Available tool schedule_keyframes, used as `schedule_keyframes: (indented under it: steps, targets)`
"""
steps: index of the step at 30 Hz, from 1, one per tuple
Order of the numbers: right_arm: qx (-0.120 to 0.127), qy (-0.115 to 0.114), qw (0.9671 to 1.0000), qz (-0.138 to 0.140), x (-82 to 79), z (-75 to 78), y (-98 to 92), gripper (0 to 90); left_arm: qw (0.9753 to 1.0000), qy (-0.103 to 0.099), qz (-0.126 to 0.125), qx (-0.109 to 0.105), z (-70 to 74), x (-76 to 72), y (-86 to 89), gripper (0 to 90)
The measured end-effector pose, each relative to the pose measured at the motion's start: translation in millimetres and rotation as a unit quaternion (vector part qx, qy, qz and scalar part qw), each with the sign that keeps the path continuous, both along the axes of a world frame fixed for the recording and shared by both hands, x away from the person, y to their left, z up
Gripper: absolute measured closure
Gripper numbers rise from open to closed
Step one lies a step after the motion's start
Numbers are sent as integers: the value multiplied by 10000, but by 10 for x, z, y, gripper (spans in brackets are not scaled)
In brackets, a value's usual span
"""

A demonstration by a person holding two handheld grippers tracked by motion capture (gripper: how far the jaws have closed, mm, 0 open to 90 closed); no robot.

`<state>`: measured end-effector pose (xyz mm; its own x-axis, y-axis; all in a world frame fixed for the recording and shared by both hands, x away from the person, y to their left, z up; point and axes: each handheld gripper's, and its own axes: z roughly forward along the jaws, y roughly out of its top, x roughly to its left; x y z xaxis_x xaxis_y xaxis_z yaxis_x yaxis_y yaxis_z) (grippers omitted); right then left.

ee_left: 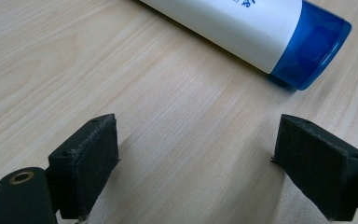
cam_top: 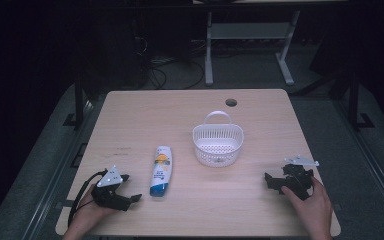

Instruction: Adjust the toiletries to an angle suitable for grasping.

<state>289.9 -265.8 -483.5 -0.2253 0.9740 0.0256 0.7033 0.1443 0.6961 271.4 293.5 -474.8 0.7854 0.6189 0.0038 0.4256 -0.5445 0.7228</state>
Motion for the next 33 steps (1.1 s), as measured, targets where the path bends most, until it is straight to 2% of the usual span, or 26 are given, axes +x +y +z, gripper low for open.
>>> schedule_keyframes:
  steps: [8,10,12,14,15,17,18,19,21,24,25,28,29,33]
  targets:
    - [1,1,10000,-1,0,1,0,0,9999,73,51,66,28,-6,20,156]
    - [2,2,10000,-1,0,0,0,0,9999,111,56,16,41,-11,33,226]
    - [2,2,10000,-2,0,0,0,0,9998,153,92,-53,71,-21,64,256]
    - [4,2,10000,-5,0,1,0,0,9997,183,111,-136,111,-37,91,357]
    - [1,1,10000,-2,0,0,0,0,9994,195,113,-272,153,-44,107,397]
    - [0,2,10000,-2,1,0,0,0,9992,206,56,-338,191,-49,111,505]
    - [0,2,10000,-2,1,0,0,0,9992,206,56,-338,191,-49,111,545]
    - [2,0,10000,-5,2,0,0,0,9990,186,51,-396,215,-56,104,545]
    - [0,1,10000,-3,1,0,0,0,9986,230,-4,-482,265,-64,86,727]
    - [3,0,10000,-3,1,0,0,0,9982,242,-39,-542,316,-63,60,900]
    - [-7,2,10000,4,1,0,-2,0,9975,300,-53,-640,374,-54,32,900]
    - [-7,1,10000,6,1,0,-2,0,9969,324,-81,-709,418,-39,-7,900]
    - [-9,-3,10000,8,1,0,-2,0,9958,353,-127,-833,454,-25,-49,900]
    - [-8,-3,10000,8,1,0,-2,0,9958,327,-232,-826,504,7,-122,900]
